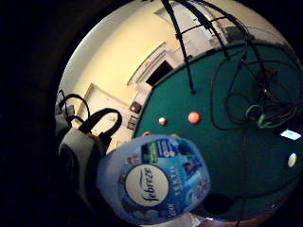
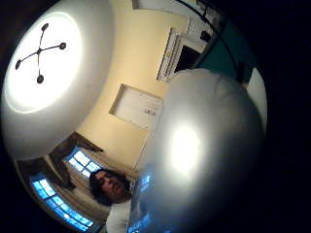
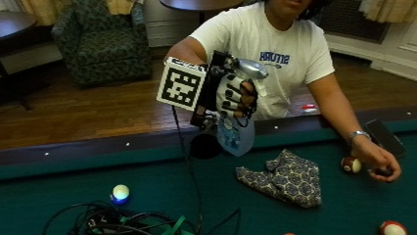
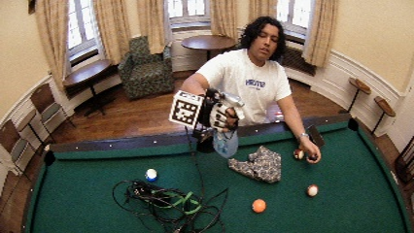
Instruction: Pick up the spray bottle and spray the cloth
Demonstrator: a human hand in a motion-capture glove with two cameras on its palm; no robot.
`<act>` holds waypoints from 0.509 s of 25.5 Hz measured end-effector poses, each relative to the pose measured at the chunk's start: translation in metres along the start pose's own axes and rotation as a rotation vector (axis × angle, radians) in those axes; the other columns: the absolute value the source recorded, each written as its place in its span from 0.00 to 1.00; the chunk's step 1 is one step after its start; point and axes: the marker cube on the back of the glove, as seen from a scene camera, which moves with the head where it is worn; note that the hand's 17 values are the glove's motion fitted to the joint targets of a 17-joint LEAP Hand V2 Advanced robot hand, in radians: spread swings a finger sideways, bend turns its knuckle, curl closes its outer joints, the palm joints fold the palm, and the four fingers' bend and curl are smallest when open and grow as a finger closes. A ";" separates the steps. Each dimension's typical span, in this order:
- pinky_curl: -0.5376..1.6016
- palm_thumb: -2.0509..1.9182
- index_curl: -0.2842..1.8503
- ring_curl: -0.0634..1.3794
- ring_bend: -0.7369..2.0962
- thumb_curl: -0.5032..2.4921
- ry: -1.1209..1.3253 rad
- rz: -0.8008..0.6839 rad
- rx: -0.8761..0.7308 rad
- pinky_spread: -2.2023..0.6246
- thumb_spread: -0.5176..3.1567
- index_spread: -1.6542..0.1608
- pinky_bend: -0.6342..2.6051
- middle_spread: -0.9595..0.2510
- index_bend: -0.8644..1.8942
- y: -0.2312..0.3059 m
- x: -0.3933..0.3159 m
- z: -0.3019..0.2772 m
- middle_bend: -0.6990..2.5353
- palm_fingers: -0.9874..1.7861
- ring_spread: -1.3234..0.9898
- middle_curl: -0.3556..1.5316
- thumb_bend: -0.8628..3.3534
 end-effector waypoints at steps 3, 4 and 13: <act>0.46 0.75 0.40 0.40 0.53 0.42 0.007 0.044 -0.058 0.67 0.18 0.77 0.34 0.62 0.49 -0.005 -0.007 0.007 0.42 0.86 0.47 0.49 0.20; 0.46 0.75 0.40 0.40 0.53 0.42 0.019 0.064 -0.088 0.67 0.18 0.77 0.34 0.62 0.49 -0.006 -0.008 0.011 0.42 0.86 0.48 0.49 0.20; 0.46 0.75 0.40 0.40 0.54 0.42 0.264 0.303 -0.440 0.67 0.17 0.76 0.35 0.62 0.48 0.010 0.020 0.086 0.43 0.86 0.48 0.49 0.20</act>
